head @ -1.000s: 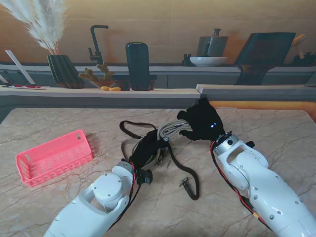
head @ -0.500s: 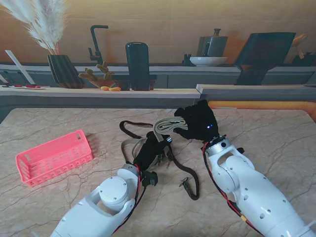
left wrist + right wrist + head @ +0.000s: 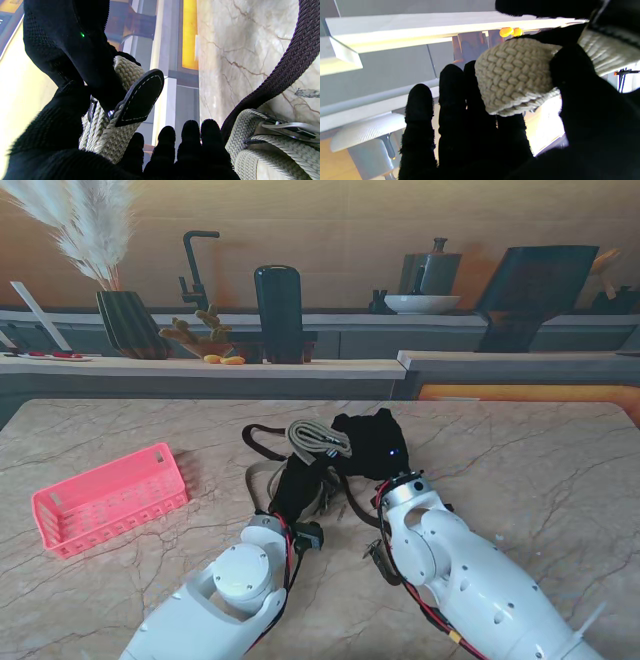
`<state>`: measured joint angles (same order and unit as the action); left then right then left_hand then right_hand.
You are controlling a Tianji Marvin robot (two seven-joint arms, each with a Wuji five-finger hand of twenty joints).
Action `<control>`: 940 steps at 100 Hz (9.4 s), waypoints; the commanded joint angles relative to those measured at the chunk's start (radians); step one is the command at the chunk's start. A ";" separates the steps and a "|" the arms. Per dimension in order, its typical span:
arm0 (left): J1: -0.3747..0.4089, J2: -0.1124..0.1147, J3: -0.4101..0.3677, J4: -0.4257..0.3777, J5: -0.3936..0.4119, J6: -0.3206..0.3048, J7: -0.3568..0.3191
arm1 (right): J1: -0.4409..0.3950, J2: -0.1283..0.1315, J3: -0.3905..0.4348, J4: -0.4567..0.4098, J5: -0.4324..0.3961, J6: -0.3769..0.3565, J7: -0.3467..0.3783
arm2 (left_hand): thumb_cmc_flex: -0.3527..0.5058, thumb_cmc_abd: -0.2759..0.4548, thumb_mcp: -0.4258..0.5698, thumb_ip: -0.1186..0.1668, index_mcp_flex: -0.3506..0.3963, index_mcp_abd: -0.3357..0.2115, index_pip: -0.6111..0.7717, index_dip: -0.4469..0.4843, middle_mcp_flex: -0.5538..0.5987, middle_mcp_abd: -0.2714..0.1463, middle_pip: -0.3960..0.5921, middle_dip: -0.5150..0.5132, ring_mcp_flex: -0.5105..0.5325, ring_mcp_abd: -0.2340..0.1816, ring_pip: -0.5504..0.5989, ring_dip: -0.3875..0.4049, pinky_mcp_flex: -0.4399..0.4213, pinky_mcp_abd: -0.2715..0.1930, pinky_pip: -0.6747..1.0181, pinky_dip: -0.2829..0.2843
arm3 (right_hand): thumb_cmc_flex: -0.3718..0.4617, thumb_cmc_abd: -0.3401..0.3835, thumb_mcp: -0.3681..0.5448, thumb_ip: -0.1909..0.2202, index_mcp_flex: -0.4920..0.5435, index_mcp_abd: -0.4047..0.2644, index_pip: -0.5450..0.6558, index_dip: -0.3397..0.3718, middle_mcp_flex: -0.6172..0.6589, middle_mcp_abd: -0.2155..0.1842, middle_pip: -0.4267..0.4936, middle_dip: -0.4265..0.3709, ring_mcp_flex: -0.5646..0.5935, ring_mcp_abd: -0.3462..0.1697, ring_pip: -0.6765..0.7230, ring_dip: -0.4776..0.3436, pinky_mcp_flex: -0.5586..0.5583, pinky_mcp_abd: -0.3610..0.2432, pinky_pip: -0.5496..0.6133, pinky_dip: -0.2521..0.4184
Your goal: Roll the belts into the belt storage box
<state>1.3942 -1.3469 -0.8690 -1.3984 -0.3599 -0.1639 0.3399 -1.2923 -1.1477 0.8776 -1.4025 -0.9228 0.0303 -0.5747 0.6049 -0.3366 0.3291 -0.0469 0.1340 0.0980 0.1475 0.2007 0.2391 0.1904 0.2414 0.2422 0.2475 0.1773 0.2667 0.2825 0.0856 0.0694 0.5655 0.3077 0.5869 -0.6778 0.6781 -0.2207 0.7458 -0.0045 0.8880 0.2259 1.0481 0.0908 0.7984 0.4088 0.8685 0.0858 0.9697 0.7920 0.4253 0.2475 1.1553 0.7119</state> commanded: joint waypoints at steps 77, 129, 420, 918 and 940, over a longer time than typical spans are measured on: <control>0.013 -0.053 -0.005 -0.040 0.006 0.035 0.147 | -0.040 -0.057 -0.070 0.014 0.163 -0.094 0.061 | 0.242 0.062 0.307 0.020 0.020 -0.041 0.289 0.125 0.204 -0.085 0.162 0.075 0.213 -0.058 0.167 0.036 0.154 -0.021 0.230 0.087 | 0.095 0.104 0.153 0.076 0.096 -0.238 0.145 0.065 -0.035 -0.004 0.044 0.006 0.006 -0.031 -0.005 -0.006 0.005 0.021 0.004 0.021; 0.038 -0.055 -0.043 -0.078 -0.029 0.043 0.195 | -0.204 -0.002 0.089 -0.200 0.243 -0.063 0.335 | 0.686 0.086 0.136 -0.059 0.133 -0.041 0.579 0.224 0.589 -0.099 0.280 0.367 0.567 -0.002 0.452 0.210 0.416 0.142 0.499 0.140 | -0.063 0.045 0.156 0.172 -0.276 -0.014 -0.368 0.291 -0.392 0.072 -0.160 0.027 -0.174 0.022 -0.277 -0.097 -0.090 0.086 -0.231 -0.053; -0.083 0.273 -0.306 0.098 1.145 0.832 -0.483 | -0.259 -0.004 0.219 -0.160 0.174 0.013 0.240 | 0.352 -0.059 0.040 -0.057 0.687 0.024 0.763 0.280 0.638 0.071 0.351 0.352 0.157 0.221 0.442 0.411 -0.057 0.282 0.651 0.426 | -0.029 0.166 0.018 0.151 -0.087 -0.108 -0.246 0.315 -0.272 0.079 -0.142 0.053 -0.111 0.046 -0.234 -0.061 -0.119 0.054 -0.267 -0.023; 0.230 0.175 -0.268 -0.330 0.500 0.319 -0.296 | -0.371 0.137 0.519 -0.279 -0.175 -0.600 0.690 | 0.253 0.122 -0.305 0.016 0.447 0.053 0.249 0.262 0.395 0.101 0.082 0.200 0.156 0.221 0.239 0.288 0.004 0.304 0.472 0.239 | -0.018 0.025 0.165 0.161 -0.311 -0.339 -0.332 0.367 -0.403 -0.022 -0.389 0.001 -0.210 -0.063 -0.569 -0.193 -0.101 -0.065 -0.421 0.033; 0.198 0.161 -0.239 -0.304 0.460 0.345 -0.274 | -0.380 0.152 0.546 -0.281 -0.255 -0.674 0.711 | 0.260 0.129 -0.313 0.017 0.451 0.051 0.247 0.264 0.402 0.099 0.083 0.203 0.161 0.218 0.243 0.289 0.010 0.304 0.475 0.239 | 0.120 0.061 0.238 0.219 -0.485 -0.449 -0.294 0.328 -0.536 -0.042 -0.485 -0.056 -0.314 -0.052 -0.778 -0.354 -0.122 -0.088 -0.486 0.006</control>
<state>1.5981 -1.1720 -1.1151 -1.7103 0.1161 0.1692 0.0669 -1.6652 -1.0012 1.4234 -1.6834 -1.1513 -0.6320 0.1553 0.8429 -0.2420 0.0381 -0.0471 0.5612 0.1758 0.3901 0.4504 0.6147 0.3011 0.3300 0.4355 0.3913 0.3841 0.4927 0.5678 0.0914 0.3593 1.0113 0.5541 0.6639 -0.6155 0.8828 -0.0539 0.3083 -0.4200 0.5855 0.5707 0.5603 0.0611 0.3472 0.3745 0.6051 0.0308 0.2384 0.4795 0.3193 0.1723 0.7058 0.7131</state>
